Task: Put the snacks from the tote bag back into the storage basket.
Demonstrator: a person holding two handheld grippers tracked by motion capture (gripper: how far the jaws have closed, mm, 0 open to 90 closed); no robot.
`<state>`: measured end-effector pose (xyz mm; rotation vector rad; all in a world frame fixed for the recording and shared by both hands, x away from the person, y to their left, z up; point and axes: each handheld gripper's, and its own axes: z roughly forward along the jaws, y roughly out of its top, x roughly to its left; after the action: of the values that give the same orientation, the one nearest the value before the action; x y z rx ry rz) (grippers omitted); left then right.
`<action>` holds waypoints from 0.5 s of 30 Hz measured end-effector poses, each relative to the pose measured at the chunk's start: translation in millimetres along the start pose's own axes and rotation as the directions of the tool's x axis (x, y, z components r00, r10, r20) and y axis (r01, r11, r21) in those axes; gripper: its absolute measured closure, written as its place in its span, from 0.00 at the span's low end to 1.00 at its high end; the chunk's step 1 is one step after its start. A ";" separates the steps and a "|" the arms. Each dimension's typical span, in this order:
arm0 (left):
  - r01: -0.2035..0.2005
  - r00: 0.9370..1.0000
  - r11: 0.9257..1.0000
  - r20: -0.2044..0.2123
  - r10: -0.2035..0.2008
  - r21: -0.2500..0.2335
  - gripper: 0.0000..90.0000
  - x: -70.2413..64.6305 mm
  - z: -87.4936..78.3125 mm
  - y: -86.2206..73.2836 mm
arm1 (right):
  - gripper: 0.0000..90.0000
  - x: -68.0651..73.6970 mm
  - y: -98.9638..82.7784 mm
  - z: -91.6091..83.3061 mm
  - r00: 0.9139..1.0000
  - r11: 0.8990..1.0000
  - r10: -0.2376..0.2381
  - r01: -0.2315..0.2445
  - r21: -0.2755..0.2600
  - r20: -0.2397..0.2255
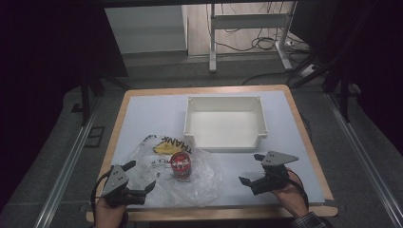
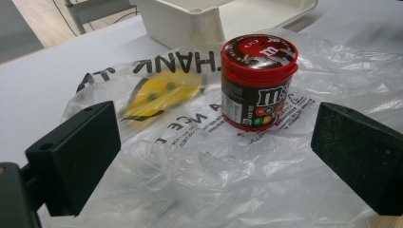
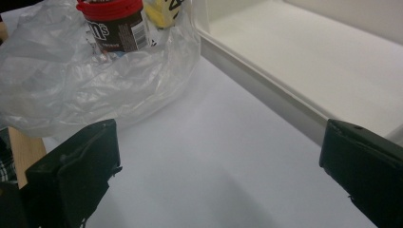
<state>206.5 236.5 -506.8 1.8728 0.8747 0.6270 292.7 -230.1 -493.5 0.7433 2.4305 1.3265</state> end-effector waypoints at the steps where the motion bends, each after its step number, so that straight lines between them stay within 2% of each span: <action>1: -0.001 1.000 1.000 -0.001 0.001 0.000 0.03 -0.3 0.2 0.1 | 0.00 0.5 0.8 -0.3 1.000 1.000 -0.005 0.005 -0.004 0.000; 8: -0.005 1.000 1.000 0.001 0.005 0.002 0.03 -1.3 0.8 0.6 | 0.00 2.2 4.2 1.0 1.000 1.000 -0.015 0.015 -0.010 -0.011; 15: -0.009 1.000 1.000 0.001 0.009 0.003 0.03 -1.9 1.0 1.0 | 0.00 4.5 8.1 4.1 0.999 0.999 -0.045 0.045 -0.005 -0.018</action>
<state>206.4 234.2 -506.5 1.8802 0.8673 0.6301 293.4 -221.1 -488.9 0.6751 2.4424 1.3266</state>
